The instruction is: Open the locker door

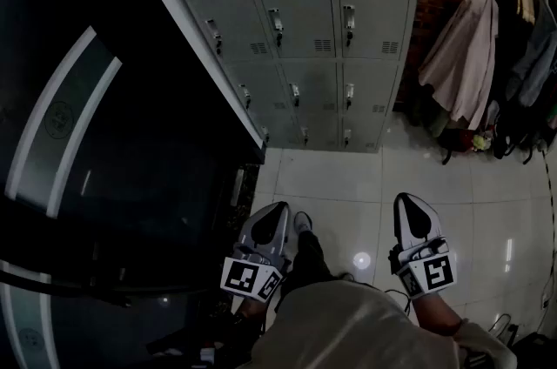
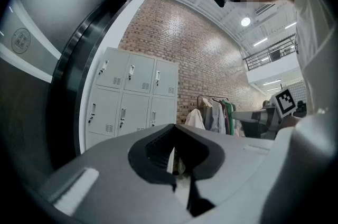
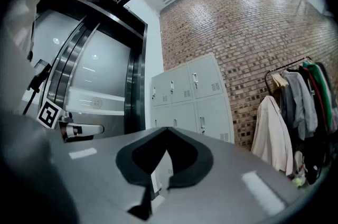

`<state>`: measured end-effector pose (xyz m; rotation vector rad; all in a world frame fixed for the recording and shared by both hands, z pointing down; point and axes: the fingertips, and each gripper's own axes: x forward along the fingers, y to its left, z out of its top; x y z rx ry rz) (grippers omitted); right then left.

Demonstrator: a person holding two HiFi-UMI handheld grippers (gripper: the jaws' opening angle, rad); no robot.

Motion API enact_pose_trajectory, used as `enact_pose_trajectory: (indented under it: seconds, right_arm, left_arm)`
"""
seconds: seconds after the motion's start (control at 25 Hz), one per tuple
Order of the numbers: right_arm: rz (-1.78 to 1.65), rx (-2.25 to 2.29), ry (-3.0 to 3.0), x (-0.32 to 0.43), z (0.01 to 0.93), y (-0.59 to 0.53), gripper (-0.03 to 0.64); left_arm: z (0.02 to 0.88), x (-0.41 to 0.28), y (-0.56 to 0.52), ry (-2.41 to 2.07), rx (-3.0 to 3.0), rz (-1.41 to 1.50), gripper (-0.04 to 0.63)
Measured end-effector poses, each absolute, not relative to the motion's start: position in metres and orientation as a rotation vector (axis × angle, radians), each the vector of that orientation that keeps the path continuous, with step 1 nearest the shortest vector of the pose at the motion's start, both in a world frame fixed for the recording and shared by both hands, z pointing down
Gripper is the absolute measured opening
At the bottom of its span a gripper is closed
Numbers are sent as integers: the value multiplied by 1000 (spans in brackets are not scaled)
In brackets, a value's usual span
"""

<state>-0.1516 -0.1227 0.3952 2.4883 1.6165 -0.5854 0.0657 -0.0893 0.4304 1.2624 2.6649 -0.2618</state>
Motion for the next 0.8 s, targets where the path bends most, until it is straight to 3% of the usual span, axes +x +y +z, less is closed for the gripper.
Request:
enact_pose_trajectory:
  seconds: [0.16, 0.56, 0.8]
  right_arm:
    - [-296, 2571, 1675, -140, 439, -92, 2]
    - [-435, 2501, 1674, -94, 430, 55, 0]
    - [-283, 2519, 1674, -61, 441, 157, 2]
  left_arm:
    - [433, 84, -58, 2658, 1270, -258, 35]
    - [441, 122, 97, 2660, 1235, -241, 35]
    - [433, 157, 194, 2647, 1242, -300, 35]
